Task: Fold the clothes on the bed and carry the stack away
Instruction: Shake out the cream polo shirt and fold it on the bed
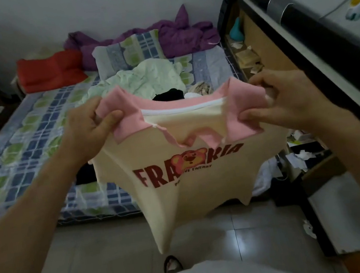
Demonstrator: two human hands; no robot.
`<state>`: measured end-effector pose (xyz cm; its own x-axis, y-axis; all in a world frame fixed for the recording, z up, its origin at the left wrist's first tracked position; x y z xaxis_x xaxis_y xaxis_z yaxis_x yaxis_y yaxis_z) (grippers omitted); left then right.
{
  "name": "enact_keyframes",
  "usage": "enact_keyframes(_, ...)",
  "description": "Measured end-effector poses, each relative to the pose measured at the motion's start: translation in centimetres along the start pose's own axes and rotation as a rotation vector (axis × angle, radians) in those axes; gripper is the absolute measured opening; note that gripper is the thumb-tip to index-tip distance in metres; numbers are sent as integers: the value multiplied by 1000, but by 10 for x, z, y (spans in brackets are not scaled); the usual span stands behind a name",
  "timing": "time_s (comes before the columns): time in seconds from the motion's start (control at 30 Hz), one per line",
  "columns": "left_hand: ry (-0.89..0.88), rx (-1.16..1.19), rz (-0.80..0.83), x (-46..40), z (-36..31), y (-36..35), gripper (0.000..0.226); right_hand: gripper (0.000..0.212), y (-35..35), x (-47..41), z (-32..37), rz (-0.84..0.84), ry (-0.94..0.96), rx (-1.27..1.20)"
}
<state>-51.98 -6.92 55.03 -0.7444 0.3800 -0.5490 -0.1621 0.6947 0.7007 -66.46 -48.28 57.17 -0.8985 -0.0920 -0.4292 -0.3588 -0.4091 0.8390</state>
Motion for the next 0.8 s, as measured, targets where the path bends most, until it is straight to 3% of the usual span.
enact_keyframes(0.17,-46,-83,61,4,2,-2,53,38,-21,2,-1,131,-71,-2)
enact_keyframes(0.5,41,-87,395,16,56,-30,55,25,-105,-2,-37,309,-191,-128)
enact_keyframes(0.8,151,-48,577,-23,174,-107,50,25,-217,-58,-76,384,-386,-135)
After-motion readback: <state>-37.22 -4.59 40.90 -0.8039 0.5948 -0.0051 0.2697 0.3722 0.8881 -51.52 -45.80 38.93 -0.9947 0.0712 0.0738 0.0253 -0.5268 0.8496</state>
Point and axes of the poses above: each hand's wrist, its own x-axis away from the middle knuckle, its own y-axis out of the back of the hand, z = x × y, the point moved 1 cm from there along -x, towards the middle knuckle, and after that the axes turned 3 degrees about x, right-handed, at the moved point
